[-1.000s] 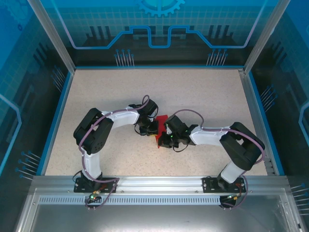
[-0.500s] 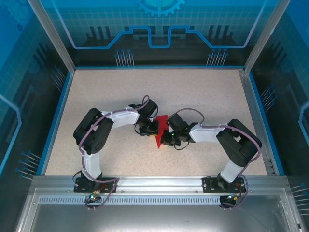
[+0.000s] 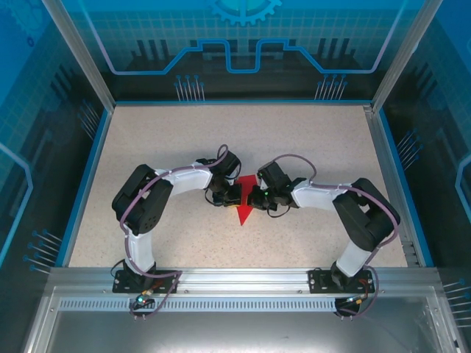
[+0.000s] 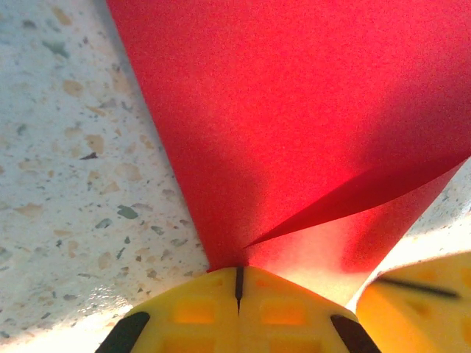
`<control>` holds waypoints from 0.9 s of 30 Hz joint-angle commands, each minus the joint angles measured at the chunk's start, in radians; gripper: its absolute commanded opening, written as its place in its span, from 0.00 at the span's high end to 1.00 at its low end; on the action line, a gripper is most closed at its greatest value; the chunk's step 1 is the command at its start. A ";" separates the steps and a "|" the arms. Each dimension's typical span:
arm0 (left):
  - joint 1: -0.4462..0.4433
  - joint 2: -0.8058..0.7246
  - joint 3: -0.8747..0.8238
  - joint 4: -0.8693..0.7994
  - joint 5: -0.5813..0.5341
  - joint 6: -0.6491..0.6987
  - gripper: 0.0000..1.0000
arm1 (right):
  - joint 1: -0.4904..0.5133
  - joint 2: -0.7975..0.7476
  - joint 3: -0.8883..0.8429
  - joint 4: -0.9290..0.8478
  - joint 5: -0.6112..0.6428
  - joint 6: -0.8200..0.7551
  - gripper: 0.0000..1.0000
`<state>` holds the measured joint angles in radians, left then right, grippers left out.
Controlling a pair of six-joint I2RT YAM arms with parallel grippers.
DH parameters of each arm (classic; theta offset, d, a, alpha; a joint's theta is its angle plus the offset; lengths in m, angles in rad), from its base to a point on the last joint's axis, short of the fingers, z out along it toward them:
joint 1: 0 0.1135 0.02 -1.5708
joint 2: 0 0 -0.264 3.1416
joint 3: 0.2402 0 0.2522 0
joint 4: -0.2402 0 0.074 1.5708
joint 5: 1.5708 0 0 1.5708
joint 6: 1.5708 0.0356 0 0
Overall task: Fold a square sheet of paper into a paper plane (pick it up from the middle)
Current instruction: Third fold the triangle at the center of the table.
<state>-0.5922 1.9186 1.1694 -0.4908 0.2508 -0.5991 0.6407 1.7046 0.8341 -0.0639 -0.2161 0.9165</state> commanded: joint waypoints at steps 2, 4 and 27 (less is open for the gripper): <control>-0.003 0.075 -0.054 -0.078 -0.130 0.028 1.00 | -0.015 0.046 0.000 -0.008 0.013 -0.010 0.96; -0.003 0.055 -0.043 -0.073 -0.122 0.034 1.00 | -0.016 0.056 -0.013 -0.004 0.016 0.004 0.96; -0.027 -0.224 -0.404 0.546 0.289 -0.287 0.97 | -0.019 0.064 -0.060 0.014 0.041 0.132 0.96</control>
<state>-0.6033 1.6859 0.7769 -0.0631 0.4618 -0.8318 0.6338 1.7336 0.7994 0.0040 -0.2165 1.0325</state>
